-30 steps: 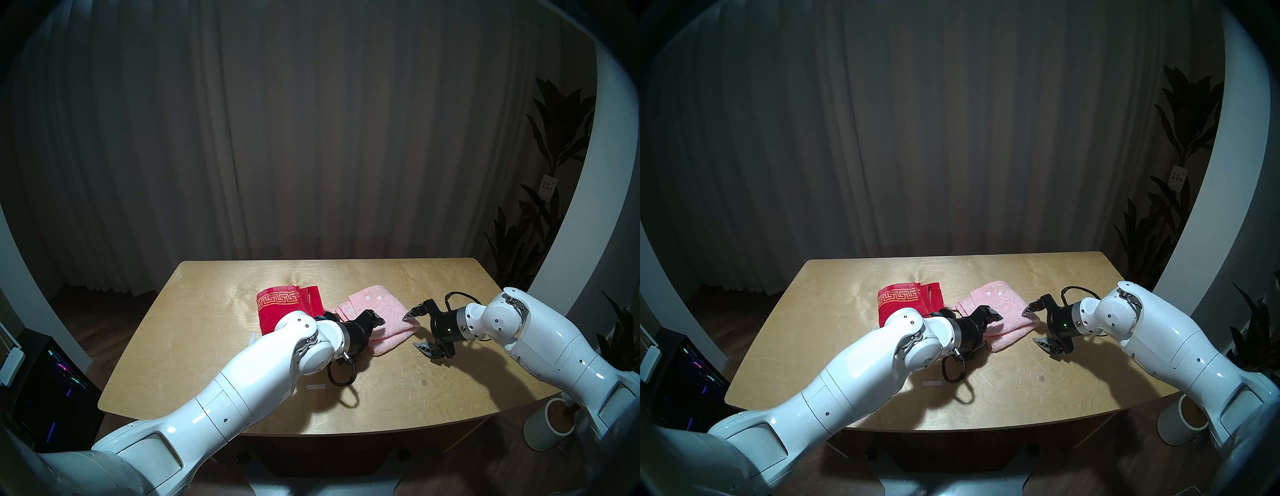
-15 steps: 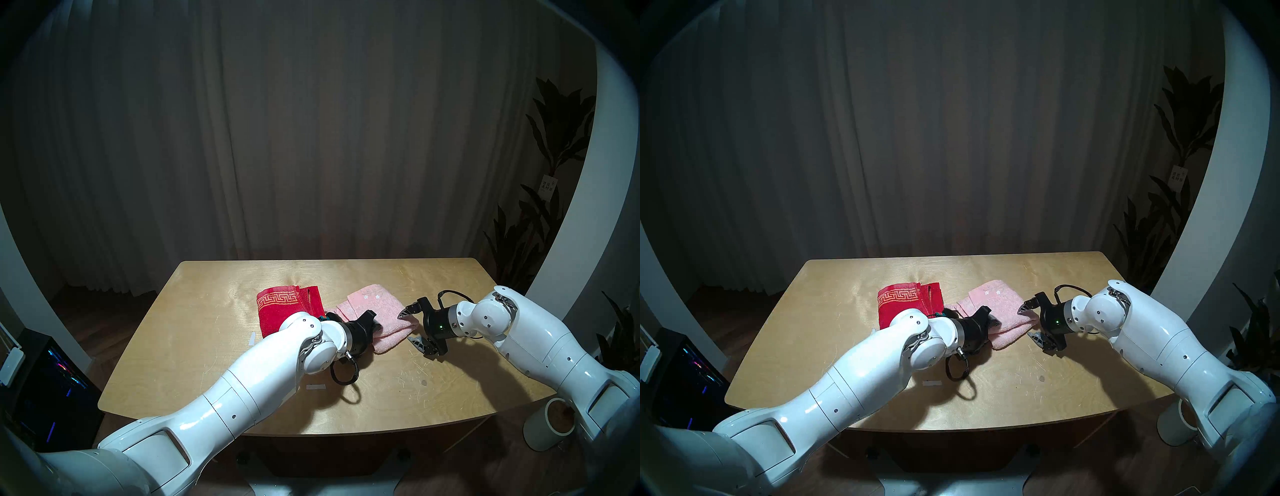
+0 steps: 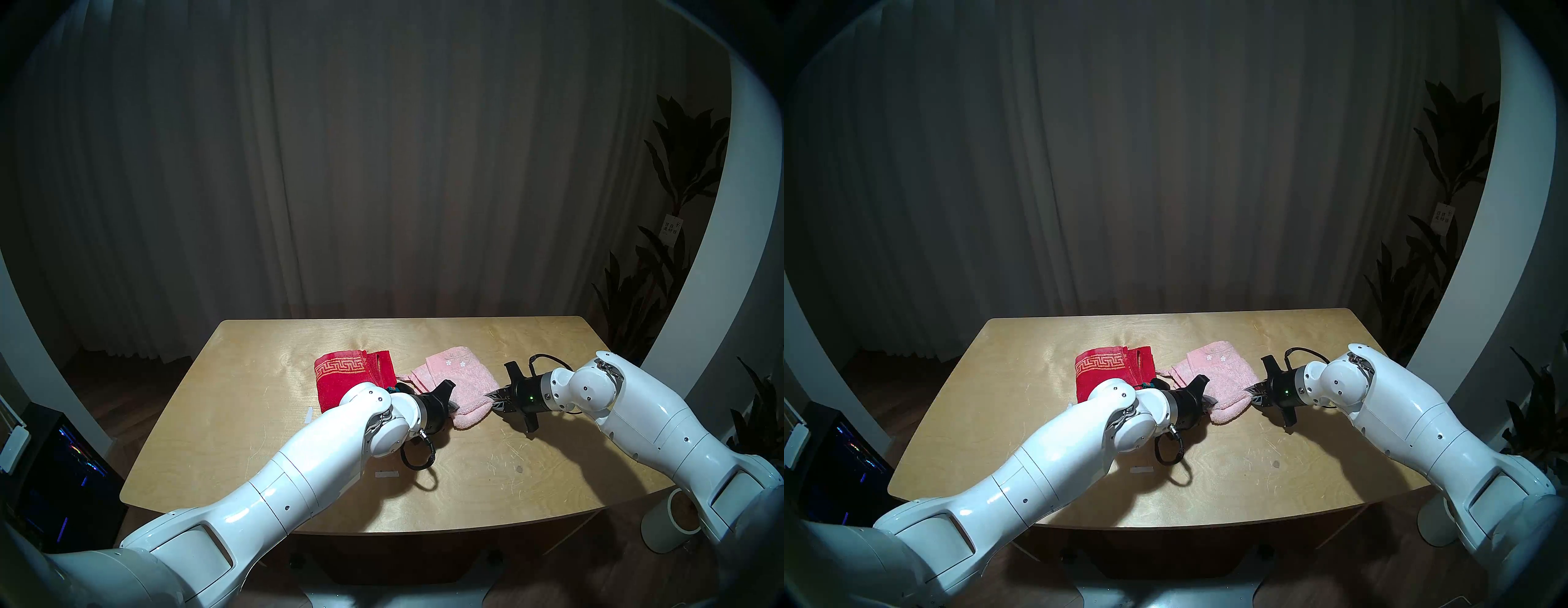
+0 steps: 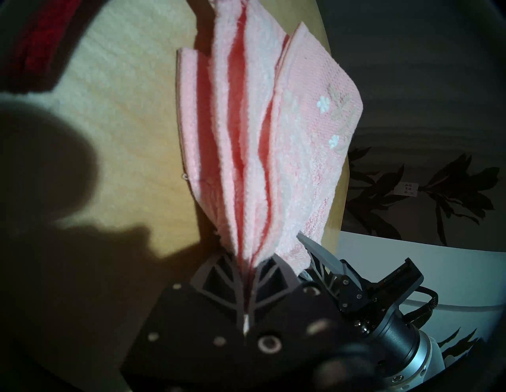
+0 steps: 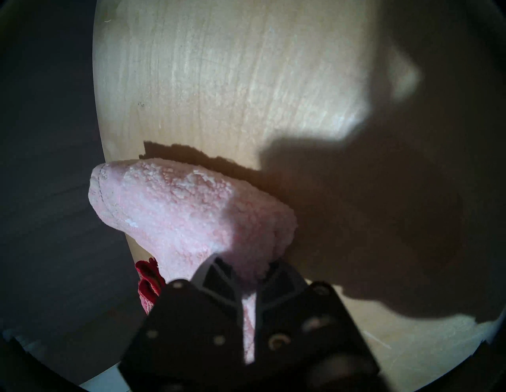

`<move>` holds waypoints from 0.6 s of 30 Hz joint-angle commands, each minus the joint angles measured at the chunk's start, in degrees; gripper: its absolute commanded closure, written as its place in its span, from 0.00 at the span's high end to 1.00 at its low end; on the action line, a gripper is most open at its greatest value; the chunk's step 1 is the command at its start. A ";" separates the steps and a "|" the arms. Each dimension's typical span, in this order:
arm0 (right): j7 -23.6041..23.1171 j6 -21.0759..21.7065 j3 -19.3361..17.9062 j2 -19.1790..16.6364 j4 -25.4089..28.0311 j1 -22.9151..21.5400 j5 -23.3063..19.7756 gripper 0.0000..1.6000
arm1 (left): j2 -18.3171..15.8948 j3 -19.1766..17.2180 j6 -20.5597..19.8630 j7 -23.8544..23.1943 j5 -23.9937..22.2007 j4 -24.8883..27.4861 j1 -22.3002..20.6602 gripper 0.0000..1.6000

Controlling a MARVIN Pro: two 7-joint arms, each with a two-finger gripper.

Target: Fold each towel twice and stack them on table

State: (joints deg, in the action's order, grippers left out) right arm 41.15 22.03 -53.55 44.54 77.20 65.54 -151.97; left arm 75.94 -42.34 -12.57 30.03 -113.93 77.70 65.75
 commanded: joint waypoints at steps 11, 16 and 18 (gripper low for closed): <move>-2.35 -2.93 -4.78 -6.62 12.23 8.32 -8.47 0.00 | -4.44 -0.82 0.22 -0.88 3.34 9.76 -0.95 0.00; -4.15 -5.35 -6.54 -7.47 14.62 9.61 -9.45 0.00 | -5.51 -0.95 -0.60 -1.17 3.60 11.64 -1.32 0.00; -4.74 -6.20 -7.01 -7.29 15.16 9.66 -9.62 0.00 | -5.98 -0.73 -1.27 -0.63 3.97 12.18 -1.91 0.00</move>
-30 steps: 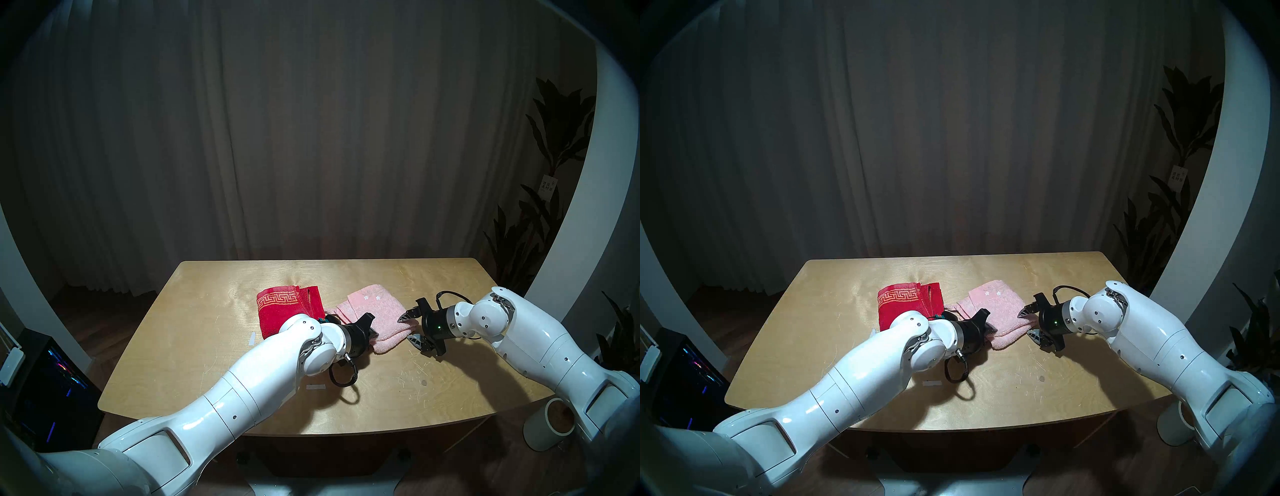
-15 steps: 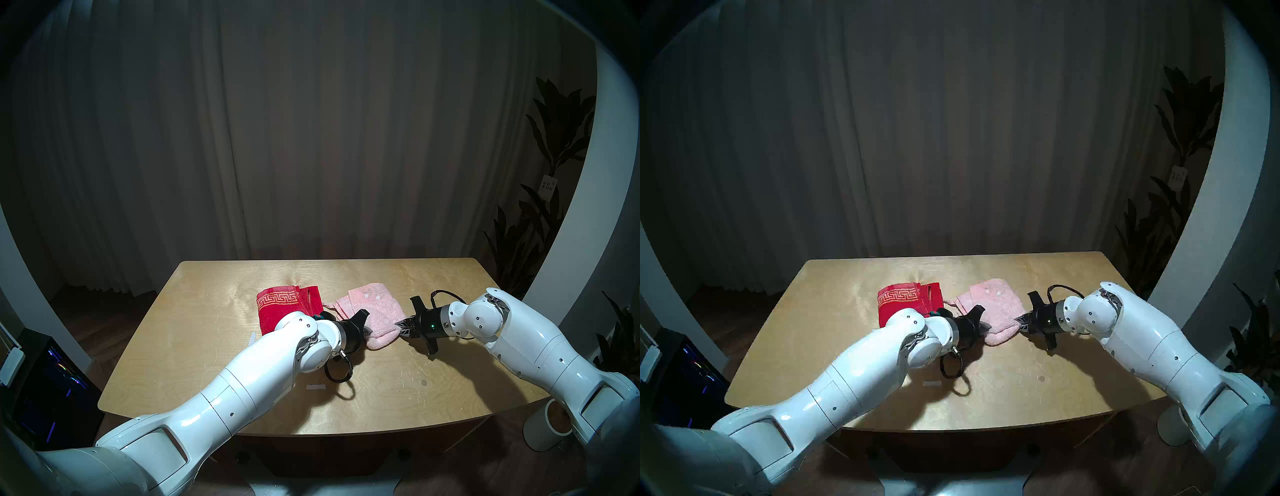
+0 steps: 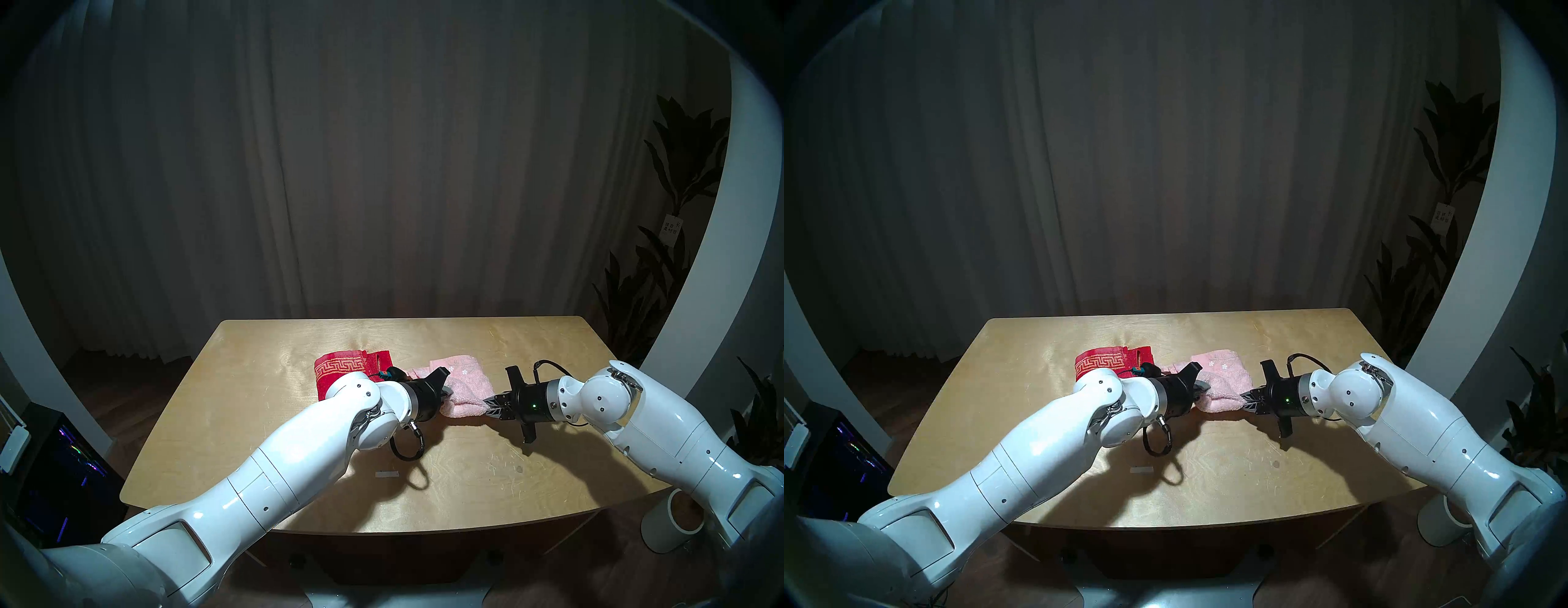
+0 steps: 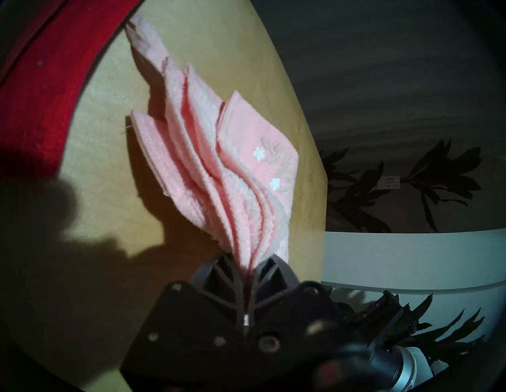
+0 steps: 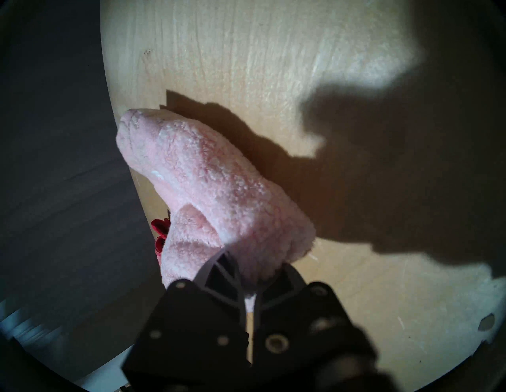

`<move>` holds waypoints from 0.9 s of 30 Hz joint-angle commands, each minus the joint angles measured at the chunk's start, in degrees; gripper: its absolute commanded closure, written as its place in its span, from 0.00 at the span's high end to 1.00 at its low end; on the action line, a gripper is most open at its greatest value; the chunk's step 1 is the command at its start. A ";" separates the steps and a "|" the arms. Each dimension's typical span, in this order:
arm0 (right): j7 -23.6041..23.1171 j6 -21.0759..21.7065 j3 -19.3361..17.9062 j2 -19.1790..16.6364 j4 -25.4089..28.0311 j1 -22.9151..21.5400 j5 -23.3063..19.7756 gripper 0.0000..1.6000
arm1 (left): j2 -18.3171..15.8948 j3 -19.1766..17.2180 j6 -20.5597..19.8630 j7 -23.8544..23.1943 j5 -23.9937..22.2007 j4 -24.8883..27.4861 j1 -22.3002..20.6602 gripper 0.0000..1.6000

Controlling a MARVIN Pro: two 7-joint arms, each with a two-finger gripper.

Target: Fold each towel twice and stack them on table

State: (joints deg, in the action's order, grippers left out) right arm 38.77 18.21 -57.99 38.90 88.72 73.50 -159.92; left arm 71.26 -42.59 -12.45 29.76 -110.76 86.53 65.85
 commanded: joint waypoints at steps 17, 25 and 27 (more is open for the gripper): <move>-5.39 -5.66 -5.92 -1.30 7.33 1.12 -3.69 0.00 | -2.56 -2.04 -6.21 -0.79 3.24 2.45 -7.87 0.00; -6.54 -6.76 -7.37 -1.21 9.04 0.55 -4.46 0.00 | -3.01 -3.38 -8.66 -1.17 3.84 3.35 -10.85 0.00; -6.87 -7.35 -7.76 -0.86 9.60 0.05 -4.63 0.00 | -3.48 -3.80 -9.47 -1.23 4.21 3.68 -11.59 0.00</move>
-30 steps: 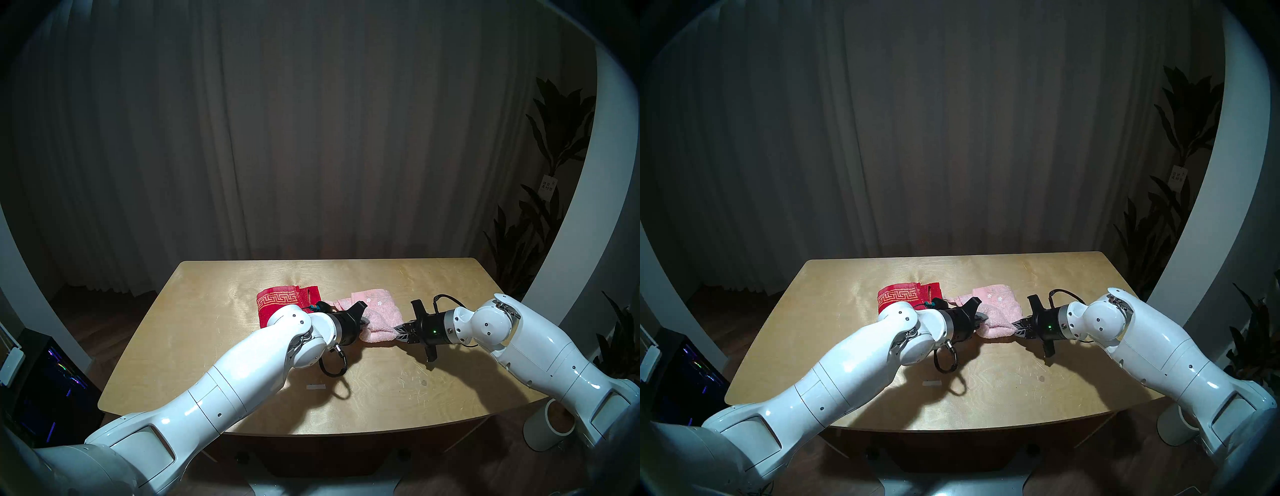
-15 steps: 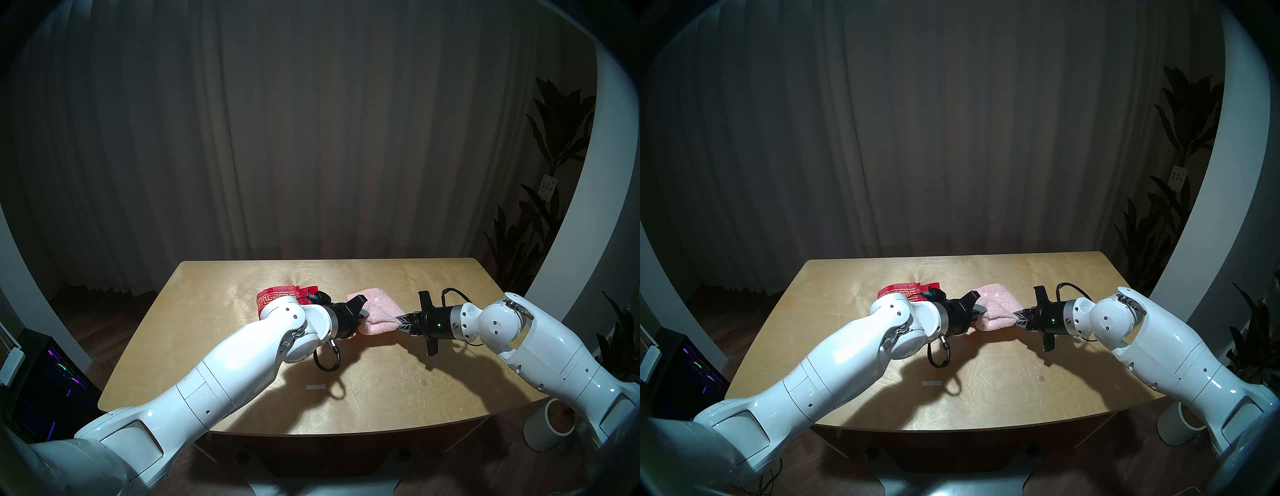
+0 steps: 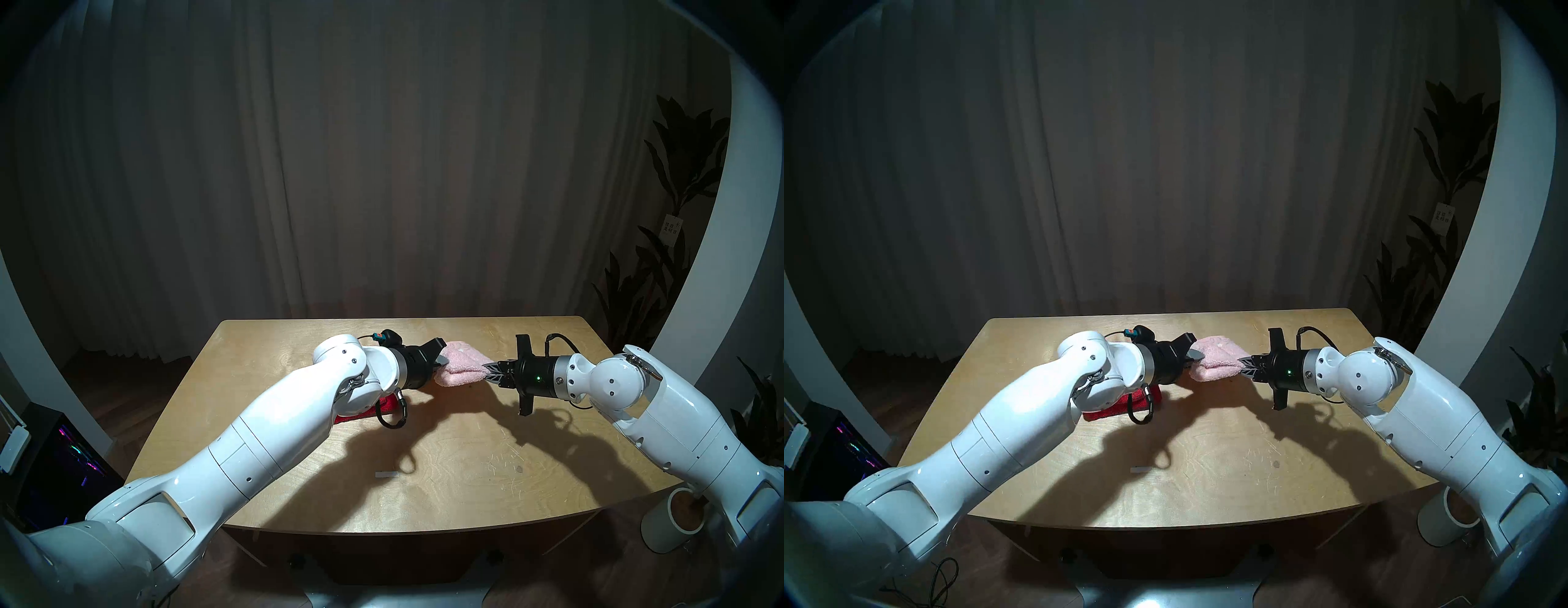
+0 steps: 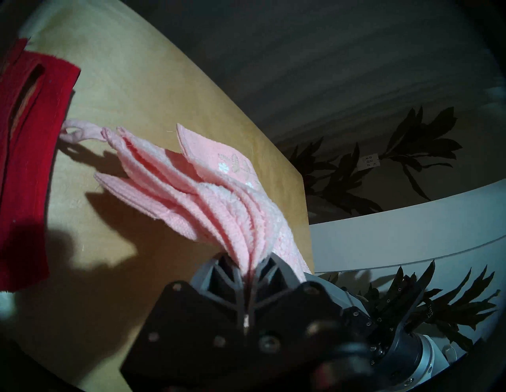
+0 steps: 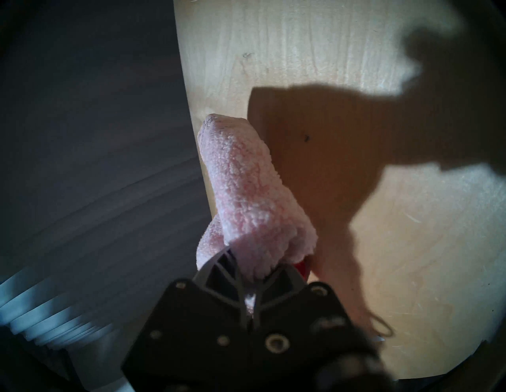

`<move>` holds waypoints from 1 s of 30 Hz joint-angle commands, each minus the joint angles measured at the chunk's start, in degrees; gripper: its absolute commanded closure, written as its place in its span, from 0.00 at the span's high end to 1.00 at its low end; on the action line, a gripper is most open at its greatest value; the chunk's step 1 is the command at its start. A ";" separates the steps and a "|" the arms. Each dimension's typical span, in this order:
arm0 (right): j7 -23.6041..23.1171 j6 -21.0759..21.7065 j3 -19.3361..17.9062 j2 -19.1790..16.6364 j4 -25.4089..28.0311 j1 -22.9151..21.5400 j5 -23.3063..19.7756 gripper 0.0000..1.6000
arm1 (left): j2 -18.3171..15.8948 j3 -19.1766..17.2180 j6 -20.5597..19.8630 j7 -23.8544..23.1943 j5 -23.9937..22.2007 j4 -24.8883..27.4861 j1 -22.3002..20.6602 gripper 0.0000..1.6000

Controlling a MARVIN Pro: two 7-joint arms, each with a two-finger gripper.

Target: Fold each towel twice and stack them on table

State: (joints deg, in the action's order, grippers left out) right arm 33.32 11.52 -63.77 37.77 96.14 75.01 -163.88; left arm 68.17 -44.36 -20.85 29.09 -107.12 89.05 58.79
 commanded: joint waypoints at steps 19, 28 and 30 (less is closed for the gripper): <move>0.34 -4.02 4.77 9.56 4.19 -9.08 3.32 0.00 | -12.76 -9.60 -2.09 -0.92 -0.54 8.60 0.51 0.00; 0.71 -7.71 7.68 12.71 7.02 -9.37 4.97 0.00 | -17.83 -13.93 -4.47 -4.08 -1.76 12.07 5.59 0.00; 0.82 -9.01 8.59 13.37 8.13 -8.79 5.21 0.00 | -19.65 -14.88 -5.21 -5.17 -1.76 12.66 7.17 0.00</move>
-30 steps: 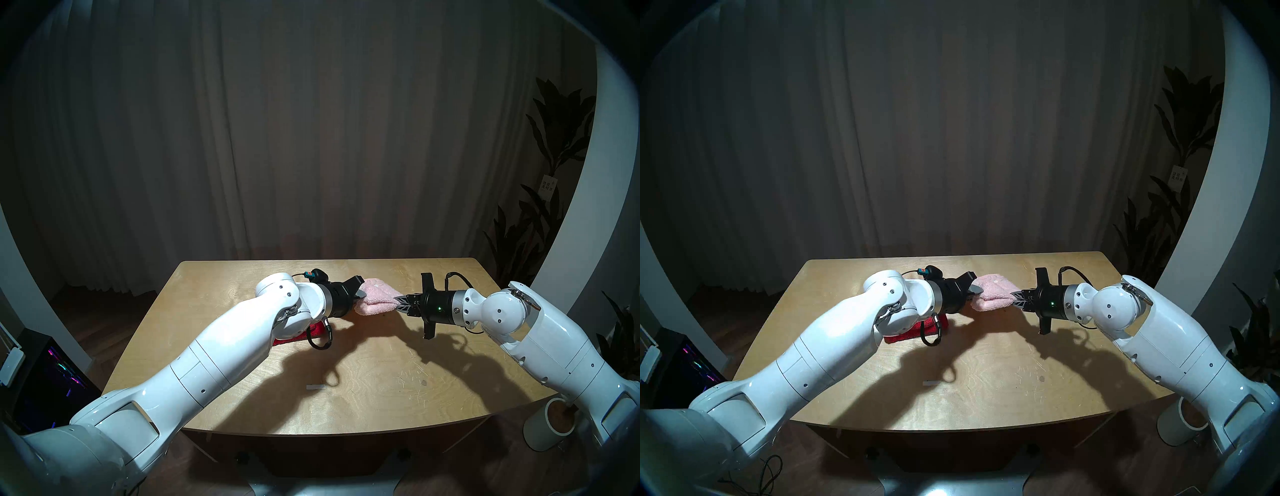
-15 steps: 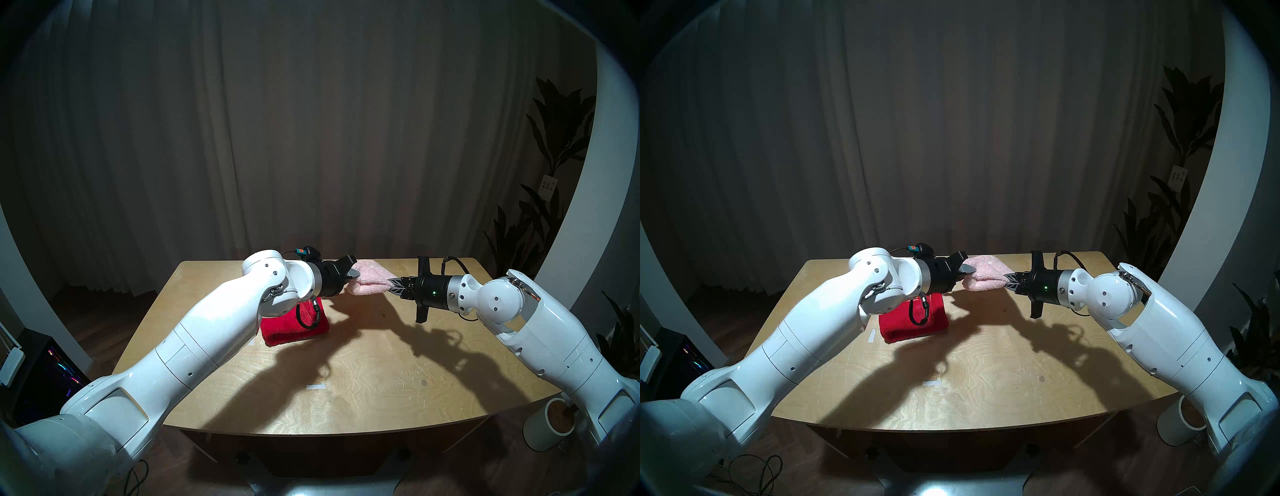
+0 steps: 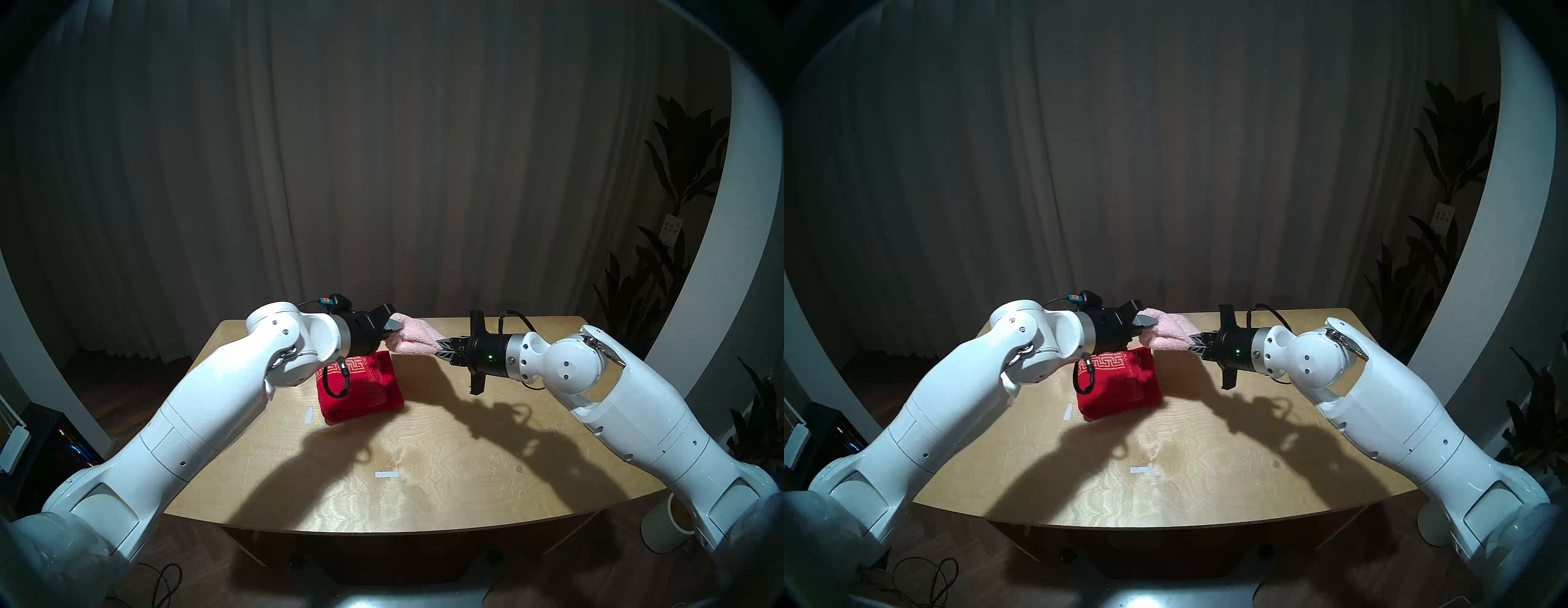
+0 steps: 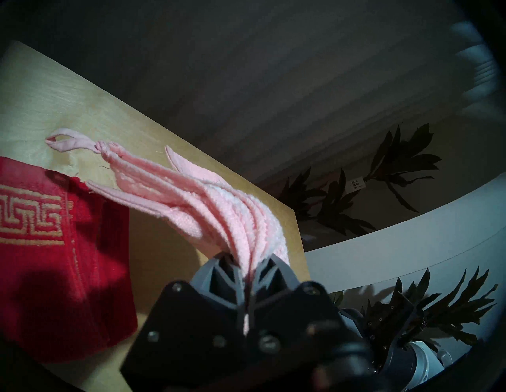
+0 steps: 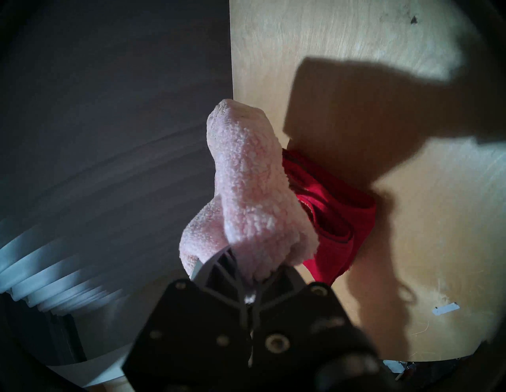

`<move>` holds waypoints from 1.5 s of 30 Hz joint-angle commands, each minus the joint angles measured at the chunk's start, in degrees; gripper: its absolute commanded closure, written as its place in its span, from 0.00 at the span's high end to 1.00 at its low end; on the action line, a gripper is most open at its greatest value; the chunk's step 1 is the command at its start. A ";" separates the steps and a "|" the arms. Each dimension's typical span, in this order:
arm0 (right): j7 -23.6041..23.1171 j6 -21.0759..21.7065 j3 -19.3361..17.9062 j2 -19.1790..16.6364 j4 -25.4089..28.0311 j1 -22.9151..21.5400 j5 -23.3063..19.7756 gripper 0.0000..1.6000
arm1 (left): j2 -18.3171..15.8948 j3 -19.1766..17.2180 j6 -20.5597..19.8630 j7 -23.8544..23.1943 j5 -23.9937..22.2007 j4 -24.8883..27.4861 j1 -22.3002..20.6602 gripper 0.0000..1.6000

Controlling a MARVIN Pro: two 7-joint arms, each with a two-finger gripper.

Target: Fold each towel twice and stack them on table

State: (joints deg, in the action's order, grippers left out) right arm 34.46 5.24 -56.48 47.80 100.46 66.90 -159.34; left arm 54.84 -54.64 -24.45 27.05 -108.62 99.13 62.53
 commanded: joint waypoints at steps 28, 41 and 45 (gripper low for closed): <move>-5.63 -13.34 10.03 10.26 3.47 -1.41 9.76 0.00 | -16.61 -14.19 -0.04 -28.96 2.26 -3.01 16.44 0.00; -5.68 -14.01 10.87 12.69 1.96 -5.32 13.43 0.00 | -17.48 -19.29 5.60 -42.31 5.57 -2.31 22.70 0.00; -5.88 -13.71 12.64 15.07 -2.58 -6.45 14.57 0.00 | -15.30 -17.35 8.15 -43.08 9.05 -5.95 22.27 0.00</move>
State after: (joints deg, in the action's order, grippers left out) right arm 28.95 -8.35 -45.21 59.86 103.03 63.23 -147.06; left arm 38.33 -71.13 -21.54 -13.04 -103.47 97.56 84.71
